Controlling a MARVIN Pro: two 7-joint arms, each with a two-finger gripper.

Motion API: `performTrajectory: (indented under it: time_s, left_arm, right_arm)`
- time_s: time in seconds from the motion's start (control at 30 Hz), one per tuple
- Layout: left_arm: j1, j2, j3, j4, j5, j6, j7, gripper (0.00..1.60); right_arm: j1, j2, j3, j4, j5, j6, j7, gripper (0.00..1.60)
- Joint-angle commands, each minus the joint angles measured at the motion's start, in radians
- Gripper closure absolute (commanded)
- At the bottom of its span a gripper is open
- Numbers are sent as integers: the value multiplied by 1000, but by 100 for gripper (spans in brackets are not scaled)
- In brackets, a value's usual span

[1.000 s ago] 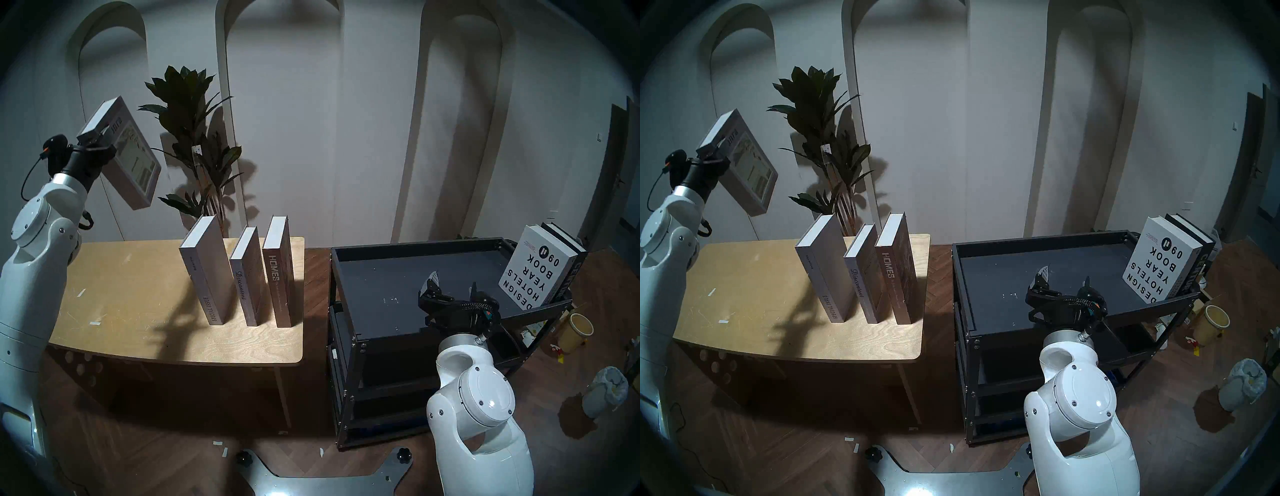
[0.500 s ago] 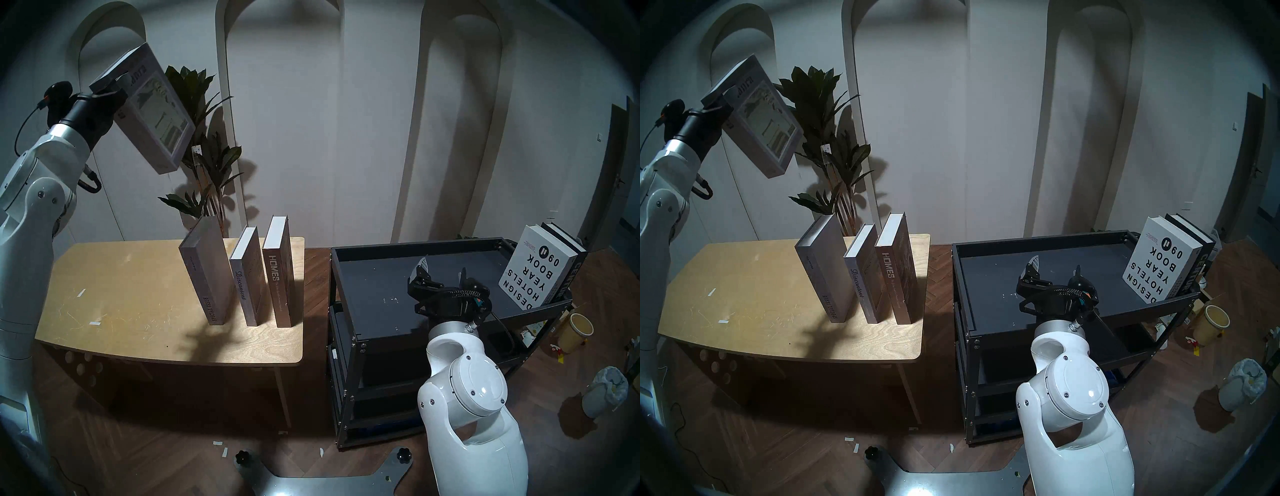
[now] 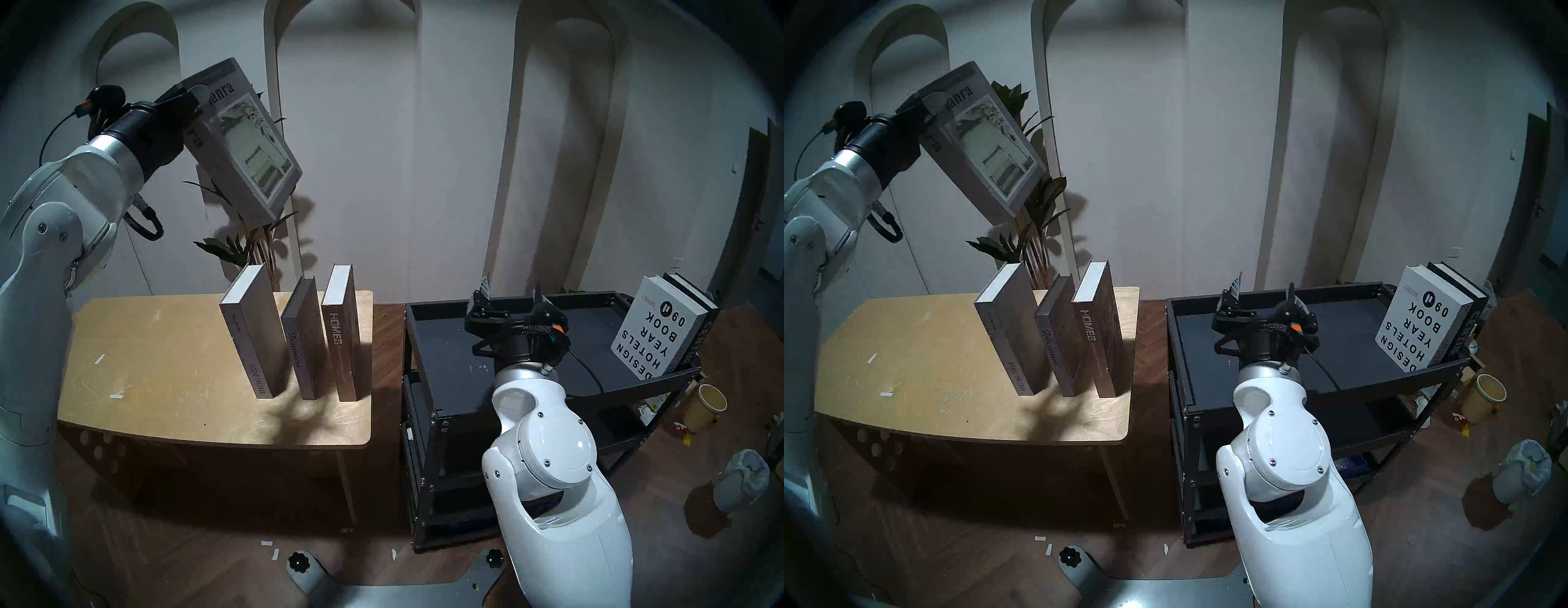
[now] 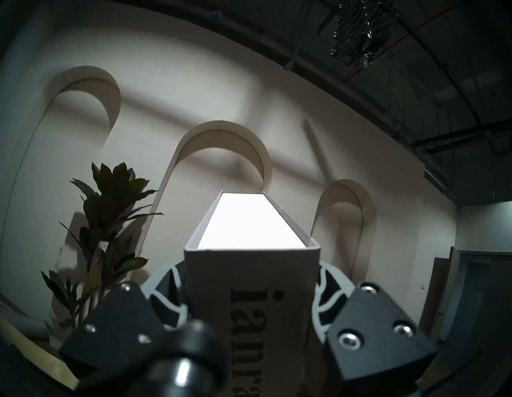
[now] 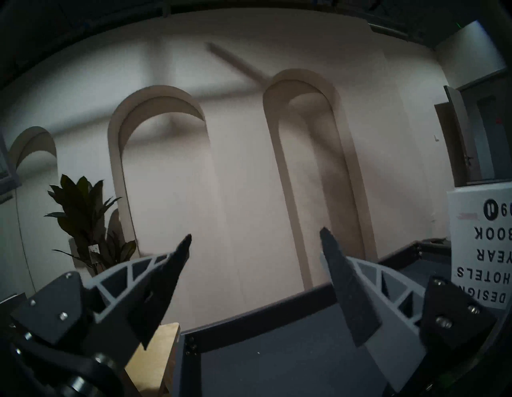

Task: Move the books from the display table onto the shelf, standing them upright with spines facing out and tallest at one end

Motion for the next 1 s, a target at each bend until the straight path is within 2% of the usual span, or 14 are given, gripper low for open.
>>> performTrajectory:
  time_s: [0.0,0.07,0.1,0.13,0.2,0.23,0.33,0.57,0.8,0.97]
  left_arm:
    - [-92,-33,32,-30,-62,8,65,160]
    - [-105,-42,51,-36,-76,10,75,160]
    - [-105,-42,51,-36,-76,10,75,160]
    - [-121,-51,71,-42,-93,14,93,160]
    - [-123,-53,77,-44,-95,14,95,160]
    - [-136,-63,96,-48,-108,18,110,160]
    - [-147,-75,119,-48,-121,20,127,160]
    - [-171,-103,169,-48,-149,16,165,160]
    - [-200,-131,212,-37,-174,11,213,160]
    - [-228,-151,238,-30,-192,6,263,160]
  right_arm:
    - [112,31,-119,23,-105,16,20,0]
    - [128,46,-163,35,-126,16,33,0]
    - [128,46,-163,35,-126,16,33,0]
    - [154,60,-211,47,-155,20,42,0]
    - [161,65,-225,47,-162,20,46,0]
    - [187,77,-269,57,-187,22,57,0]
    - [226,92,-324,67,-220,23,75,0]
    - [289,114,-411,67,-282,13,114,0]
    - [364,95,-479,112,-341,7,138,0]
    - [433,51,-532,199,-401,4,148,0]
